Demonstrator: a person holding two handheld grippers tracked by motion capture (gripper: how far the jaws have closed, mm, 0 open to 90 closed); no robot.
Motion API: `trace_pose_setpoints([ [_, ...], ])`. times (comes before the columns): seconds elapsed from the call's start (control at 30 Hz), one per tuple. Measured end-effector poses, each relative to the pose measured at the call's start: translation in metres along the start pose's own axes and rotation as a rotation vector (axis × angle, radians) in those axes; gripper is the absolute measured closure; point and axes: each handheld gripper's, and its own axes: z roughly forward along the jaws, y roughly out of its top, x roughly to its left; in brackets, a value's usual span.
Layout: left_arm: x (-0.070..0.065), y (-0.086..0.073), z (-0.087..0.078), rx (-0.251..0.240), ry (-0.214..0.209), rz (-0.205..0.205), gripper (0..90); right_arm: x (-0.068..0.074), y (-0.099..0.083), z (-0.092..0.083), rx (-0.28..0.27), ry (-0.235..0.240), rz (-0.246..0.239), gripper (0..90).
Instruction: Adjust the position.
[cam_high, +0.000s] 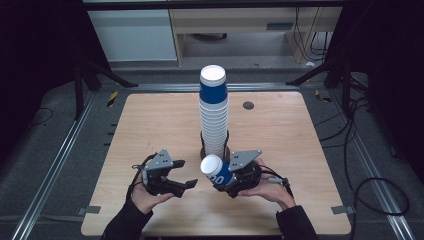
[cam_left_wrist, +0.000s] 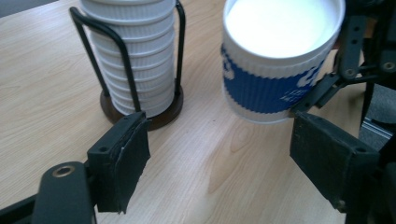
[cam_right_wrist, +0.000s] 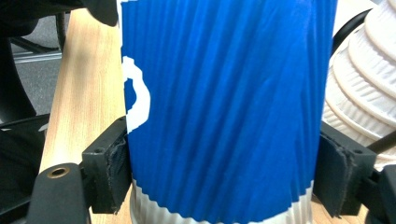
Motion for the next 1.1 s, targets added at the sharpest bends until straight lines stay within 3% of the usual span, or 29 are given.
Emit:
trace_pose_setpoints([
  [0.57, -0.010, 0.014, 0.020, 0.026, -0.056, 0.016, 17.3, 0.003, 0.002, 0.015, 0.010, 0.000, -0.042, 19.8],
  [1.1, -0.012, 0.014, 0.029, 0.053, -0.061, 0.013, 19.9, 0.012, 0.008, 0.034, 0.030, 0.032, -0.086, 19.8],
])
